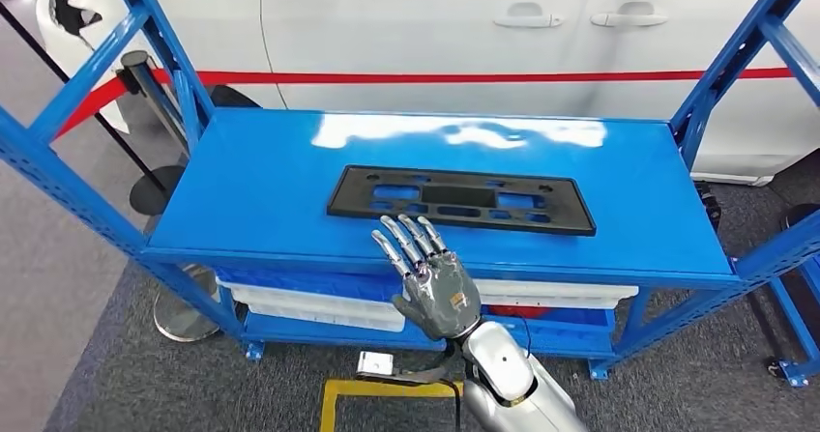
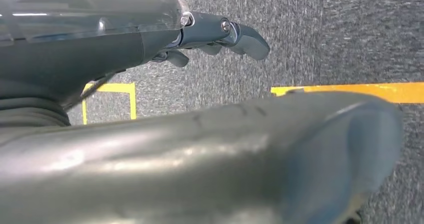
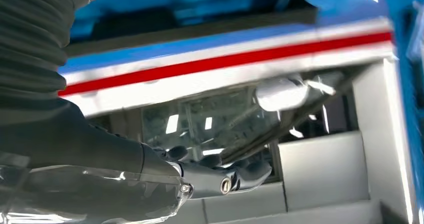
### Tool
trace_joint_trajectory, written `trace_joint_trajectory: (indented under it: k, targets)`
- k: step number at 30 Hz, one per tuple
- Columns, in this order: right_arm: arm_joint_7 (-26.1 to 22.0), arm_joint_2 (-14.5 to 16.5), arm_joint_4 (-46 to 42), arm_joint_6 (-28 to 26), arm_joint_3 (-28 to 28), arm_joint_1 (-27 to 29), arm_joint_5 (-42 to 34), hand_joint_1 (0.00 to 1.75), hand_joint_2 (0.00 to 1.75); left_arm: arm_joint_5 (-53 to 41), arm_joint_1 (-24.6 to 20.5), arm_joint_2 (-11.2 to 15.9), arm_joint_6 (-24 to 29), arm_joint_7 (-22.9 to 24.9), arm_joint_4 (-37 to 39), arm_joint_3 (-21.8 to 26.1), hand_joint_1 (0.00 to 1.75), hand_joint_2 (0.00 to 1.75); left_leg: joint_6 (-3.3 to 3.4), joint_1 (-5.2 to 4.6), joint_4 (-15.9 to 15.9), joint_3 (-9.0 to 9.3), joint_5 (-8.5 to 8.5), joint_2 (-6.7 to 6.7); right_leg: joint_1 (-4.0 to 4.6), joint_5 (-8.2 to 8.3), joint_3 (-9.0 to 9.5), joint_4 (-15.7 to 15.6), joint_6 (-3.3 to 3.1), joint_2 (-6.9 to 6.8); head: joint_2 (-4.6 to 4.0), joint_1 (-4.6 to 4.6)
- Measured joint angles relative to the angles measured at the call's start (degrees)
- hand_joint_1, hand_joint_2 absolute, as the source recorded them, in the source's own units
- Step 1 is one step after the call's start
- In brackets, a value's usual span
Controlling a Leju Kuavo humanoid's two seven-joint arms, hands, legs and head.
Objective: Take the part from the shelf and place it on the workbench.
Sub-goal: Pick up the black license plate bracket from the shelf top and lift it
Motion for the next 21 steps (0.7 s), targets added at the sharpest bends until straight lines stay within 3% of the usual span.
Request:
trace_joint_trajectory:
  k: [2, 3, 4, 5, 8, 10, 14, 16, 18, 19, 20, 21]
  targets:
    - [2.03, -0.12, 2.78, 1.76, -0.13, -2.19, 0.96, 0.00, 1.75, 0.11, 0.03, -0.01, -0.07, 0.03, 0.01, 0.00, 0.00, 0.00, -0.32, 0.08, 7.66, -3.68, -3.52, 0.02, 0.09, -0.03, 0.03, -0.01, -0.30, -0.05, 0.01, -0.07]
    - [2.82, -0.23, 4.43, 2.28, -0.28, -3.40, 1.08, 0.00, 1.75, 0.23, 0.09, -0.02, -0.11, 0.06, 0.02, 0.00, 0.00, 0.00, -0.45, 0.11, 10.82, -5.32, -4.48, 0.02, 0.13, -0.05, 0.00, 0.04, -0.31, -0.04, 0.01, -0.07]
    - [3.48, -0.37, 6.09, 2.67, -0.48, -4.66, 1.12, 0.00, 1.75, 0.35, 0.16, -0.04, -0.14, 0.08, 0.03, 0.00, 0.00, 0.00, -0.55, 0.13, 12.17, -6.13, -4.35, 0.02, 0.15, -0.08, -0.01, 0.12, -0.30, -0.02, 0.01, -0.06]
    - [4.08, -0.50, 7.64, 2.98, -0.69, -5.89, 1.16, 0.00, 1.75, 0.45, 0.22, -0.05, -0.17, 0.10, 0.05, 0.00, 0.00, 0.00, -0.57, 0.15, 11.14, -5.80, -3.08, 0.03, 0.14, -0.14, 0.00, 0.25, -0.26, 0.02, 0.01, -0.07]
    - [5.80, -0.91, 11.47, 4.09, -1.36, -9.43, 1.48, 0.00, 1.75, 0.63, 0.22, -0.08, -0.42, 0.14, 0.08, 0.00, 0.00, 0.00, -0.23, 0.13, 0.43, -1.03, 2.38, 0.07, 0.18, -0.62, -0.07, 0.99, 0.22, 0.14, 0.00, -0.08]
    - [6.72, -1.21, 13.22, 4.61, -1.91, -11.35, 1.72, 0.00, 1.75, 0.81, 0.19, -0.14, -0.57, 0.23, 0.12, 0.00, 0.00, 0.00, 0.34, -0.03, -3.05, 0.45, 3.24, -0.02, 0.35, -0.78, -0.35, 1.37, 0.77, 0.17, 0.01, -0.01]
    - [7.54, -1.71, 15.05, 4.99, -2.76, -13.59, 1.92, 0.00, 1.75, 1.02, 0.38, -0.24, -0.61, 0.34, 0.15, 0.02, 0.00, 0.00, 1.76, -0.07, -3.68, 0.46, 3.64, -0.07, 0.20, -1.25, -0.74, 1.91, 1.99, 0.17, 0.01, 0.04]
    - [7.82, -1.97, 15.63, 5.03, -3.24, -14.37, 1.88, 0.00, 1.75, 1.08, 0.32, -0.29, -0.63, 0.30, 0.16, 0.02, 0.00, 0.00, 2.26, 0.11, -4.08, 0.51, 3.92, -0.02, 0.05, -4.07, -2.98, 6.67, 2.56, 0.13, 0.01, 0.15]
    - [7.99, -2.24, 16.38, 5.08, -3.62, -14.92, 1.74, 0.00, 1.75, 1.12, 0.35, -0.35, -0.69, 0.25, 0.17, 0.02, 0.00, 0.00, 2.42, 0.09, -4.10, 0.44, 3.94, -0.02, -0.01, -7.36, -6.79, 14.27, 2.95, 0.09, 0.00, 0.21]
    - [8.01, -2.38, 16.76, 5.13, -3.77, -15.04, 1.65, 0.00, 1.75, 1.13, 0.39, -0.38, -0.72, 0.25, 0.18, 0.02, 0.00, 0.00, 2.45, 0.08, -4.06, 0.43, 3.91, -0.04, -0.03, -7.86, -8.11, 16.71, 3.02, 0.09, 0.00, 0.21]
    - [8.00, -2.54, 17.08, 5.19, -3.93, -15.13, 1.59, 0.00, 1.75, 1.13, 0.41, -0.41, -0.74, 0.25, 0.19, 0.02, 0.00, 0.00, 2.44, 0.08, -4.01, 0.45, 3.87, -0.07, -0.03, -7.24, -8.49, 17.09, 3.00, 0.08, 0.00, 0.21]
    - [8.00, -2.68, 17.34, 5.38, -4.08, -15.32, 1.54, 0.00, 1.75, 1.12, 0.41, -0.44, -0.76, 0.25, 0.20, 0.02, 0.00, 0.00, 2.39, 0.07, -3.94, 0.48, 3.82, -0.11, -0.01, -5.62, -7.77, 15.23, 2.87, 0.08, -0.01, 0.22]
